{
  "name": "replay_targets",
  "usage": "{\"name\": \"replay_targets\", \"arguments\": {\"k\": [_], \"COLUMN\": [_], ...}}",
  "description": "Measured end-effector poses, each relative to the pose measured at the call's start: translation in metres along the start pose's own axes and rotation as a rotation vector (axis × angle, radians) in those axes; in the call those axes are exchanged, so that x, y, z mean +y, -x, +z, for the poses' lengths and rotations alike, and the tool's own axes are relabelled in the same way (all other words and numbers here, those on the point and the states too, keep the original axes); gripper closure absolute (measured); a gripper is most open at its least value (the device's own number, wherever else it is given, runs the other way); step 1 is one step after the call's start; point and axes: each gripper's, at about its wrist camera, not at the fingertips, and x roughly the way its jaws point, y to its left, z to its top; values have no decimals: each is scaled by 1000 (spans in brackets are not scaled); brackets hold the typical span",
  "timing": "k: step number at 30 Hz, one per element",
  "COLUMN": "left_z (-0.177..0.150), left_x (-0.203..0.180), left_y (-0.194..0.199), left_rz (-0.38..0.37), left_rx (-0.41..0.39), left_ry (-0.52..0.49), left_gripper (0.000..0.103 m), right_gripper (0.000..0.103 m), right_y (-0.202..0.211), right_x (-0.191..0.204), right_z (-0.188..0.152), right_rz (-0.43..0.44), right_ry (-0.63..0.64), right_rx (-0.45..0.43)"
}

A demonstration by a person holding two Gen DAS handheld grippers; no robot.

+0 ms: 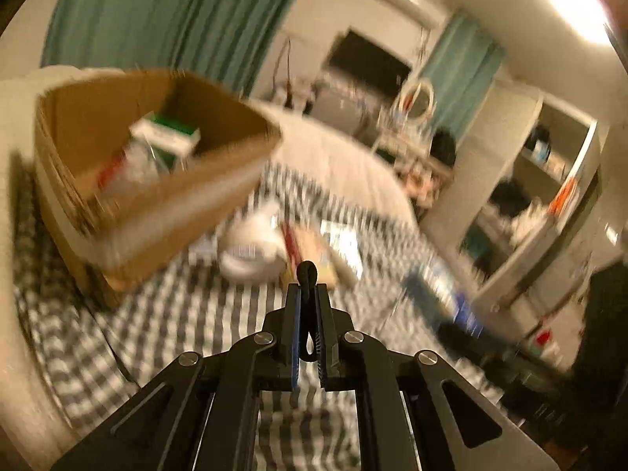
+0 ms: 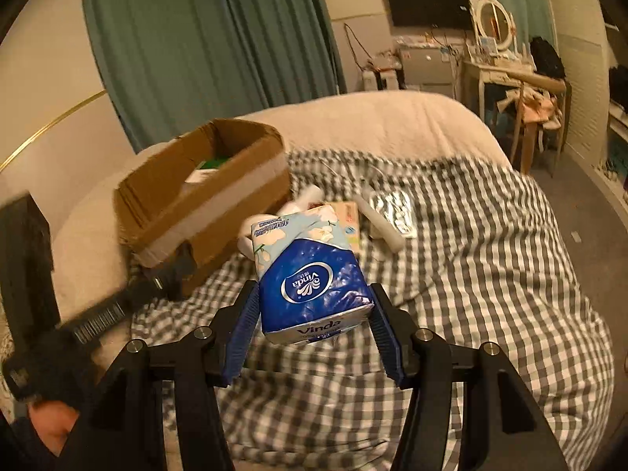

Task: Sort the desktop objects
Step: 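Carry the tissue pack and black item into the cardboard box and open both tools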

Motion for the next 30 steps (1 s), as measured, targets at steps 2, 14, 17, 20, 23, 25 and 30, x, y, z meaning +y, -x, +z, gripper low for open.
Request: {"name": "replay_targets", "arguments": {"k": [2, 14, 17, 20, 23, 25, 30], "left_z": [18, 125, 137, 137, 138, 138, 139], "left_x": [7, 67, 89, 116, 136, 143, 149], "left_y": [13, 31, 20, 8, -9, -16, -23], "left_rz": [-19, 50, 99, 168, 187, 197, 195], "left_rx": [-43, -238, -239, -241, -182, -168, -132], "left_ry": [25, 51, 57, 120, 176, 183, 195], "left_gripper": [96, 96, 96, 96, 96, 96, 93], "right_gripper": [48, 48, 48, 48, 48, 48, 34], "right_y": [8, -15, -44, -77, -112, -129, -145], "right_x": [10, 114, 132, 141, 144, 142, 134], "right_z": [7, 88, 104, 117, 130, 139, 159], "right_rz": [3, 119, 148, 172, 202, 217, 295], "right_ry": [23, 160, 170, 158, 118, 72, -48], "right_rx": [-23, -113, -108, -87, -39, -25, -3]}}
